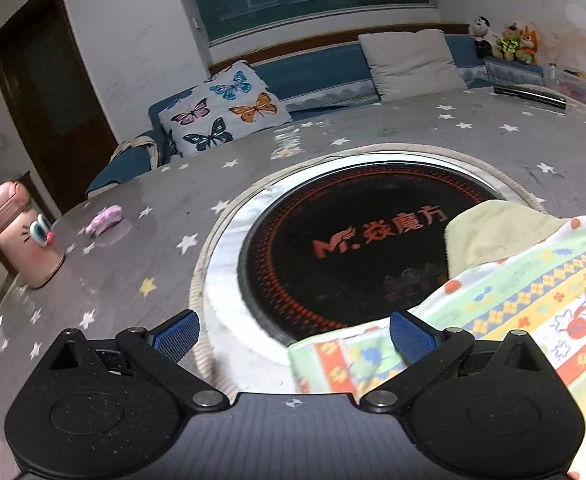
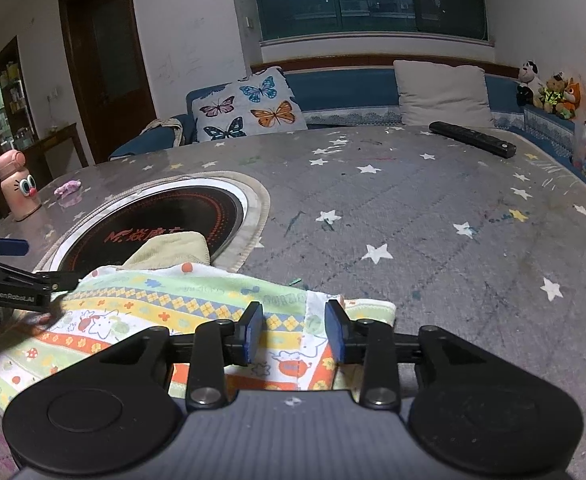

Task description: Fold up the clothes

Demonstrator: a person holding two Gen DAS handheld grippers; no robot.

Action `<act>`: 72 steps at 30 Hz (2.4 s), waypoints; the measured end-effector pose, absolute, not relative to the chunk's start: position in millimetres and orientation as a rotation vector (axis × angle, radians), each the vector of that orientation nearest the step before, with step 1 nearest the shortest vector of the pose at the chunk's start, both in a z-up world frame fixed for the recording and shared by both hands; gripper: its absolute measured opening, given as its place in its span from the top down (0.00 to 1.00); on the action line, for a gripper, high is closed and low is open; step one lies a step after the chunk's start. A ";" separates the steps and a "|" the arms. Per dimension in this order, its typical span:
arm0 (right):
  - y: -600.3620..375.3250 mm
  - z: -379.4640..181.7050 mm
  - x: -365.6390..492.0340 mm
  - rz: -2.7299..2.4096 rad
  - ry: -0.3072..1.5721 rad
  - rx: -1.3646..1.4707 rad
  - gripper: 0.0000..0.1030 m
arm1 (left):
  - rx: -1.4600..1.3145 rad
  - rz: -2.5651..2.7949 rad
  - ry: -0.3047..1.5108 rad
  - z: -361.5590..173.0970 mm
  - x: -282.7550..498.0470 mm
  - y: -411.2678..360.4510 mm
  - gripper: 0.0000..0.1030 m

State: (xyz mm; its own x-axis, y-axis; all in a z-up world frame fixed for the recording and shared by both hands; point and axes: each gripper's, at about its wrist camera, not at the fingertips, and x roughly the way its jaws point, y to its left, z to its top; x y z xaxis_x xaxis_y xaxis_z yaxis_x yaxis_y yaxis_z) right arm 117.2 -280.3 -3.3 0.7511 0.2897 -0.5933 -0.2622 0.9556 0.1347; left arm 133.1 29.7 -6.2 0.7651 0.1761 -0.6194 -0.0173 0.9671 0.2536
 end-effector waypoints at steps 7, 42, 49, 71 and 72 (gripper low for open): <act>-278.3 -0.1 110.6 0.285 0.647 0.036 0.60 | 0.209 0.124 0.692 -5.7 121.4 39.5 0.00; -167.8 12.7 24.6 0.631 0.542 -0.311 0.46 | 0.053 0.191 0.658 -2.3 65.6 77.9 0.00; -130.6 10.4 8.8 0.677 0.460 -0.435 0.46 | 0.004 0.208 0.660 -2.0 56.5 89.0 0.00; -90.9 12.1 -19.4 0.761 0.370 -0.599 0.31 | -0.133 0.201 0.673 0.6 45.8 107.3 0.00; -90.1 12.4 -22.4 0.781 0.370 -0.608 0.31 | -0.141 0.198 0.676 1.5 46.3 107.2 0.00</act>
